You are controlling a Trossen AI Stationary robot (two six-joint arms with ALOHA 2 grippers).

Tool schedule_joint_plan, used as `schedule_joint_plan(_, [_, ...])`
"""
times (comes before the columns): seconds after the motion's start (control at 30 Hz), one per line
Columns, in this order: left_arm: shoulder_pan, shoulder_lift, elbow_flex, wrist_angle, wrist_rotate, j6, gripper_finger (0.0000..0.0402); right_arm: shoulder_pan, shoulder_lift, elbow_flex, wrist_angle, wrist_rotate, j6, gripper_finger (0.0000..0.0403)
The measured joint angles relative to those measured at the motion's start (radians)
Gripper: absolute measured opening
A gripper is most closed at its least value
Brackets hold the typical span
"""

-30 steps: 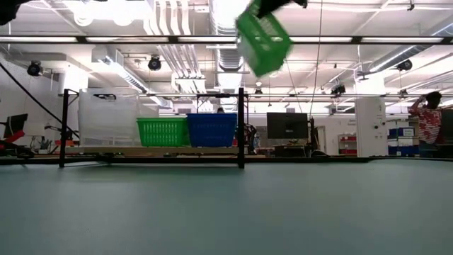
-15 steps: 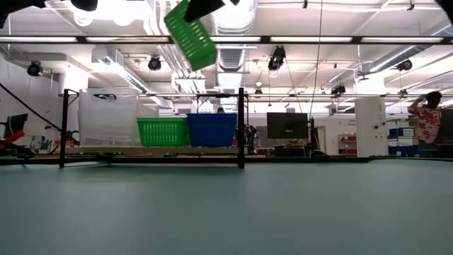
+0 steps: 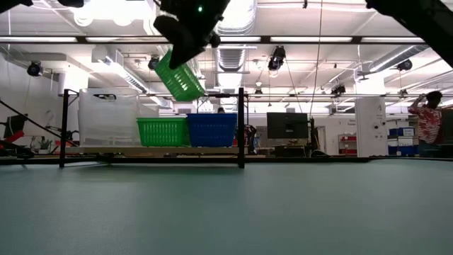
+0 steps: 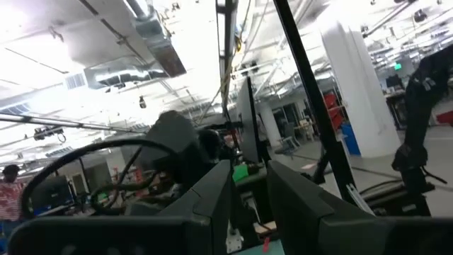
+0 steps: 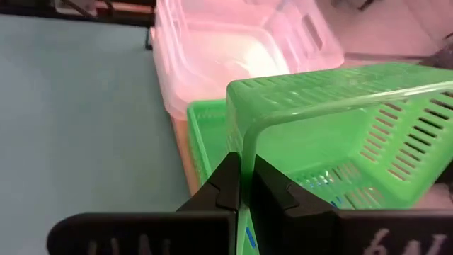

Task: Stack baskets on shelf by color
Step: Stack the green bin on top of the other green bins on the shelf, then return to Home Position

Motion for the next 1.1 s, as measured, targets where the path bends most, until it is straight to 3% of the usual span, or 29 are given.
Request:
schedule_joint_plan(0.17, [0.001, -0.004, 0.000, -0.004, 0.000, 0.001, 0.0079, -0.030, 0.028, 0.020, 0.002, -0.089, 0.010, 0.0011])
schedule_joint_plan(0.6, [0.001, -0.005, 0.000, -0.004, 0.000, 0.009, 0.0079, -0.077, 0.031, 0.012, 0.002, -0.139, 0.053, 0.0017])
schedule_joint_plan(1.1, [0.001, -0.008, 0.000, -0.004, -0.001, 0.009, 0.0079, -0.086, 0.030, 0.018, 0.044, -0.146, 0.025, 0.0109])
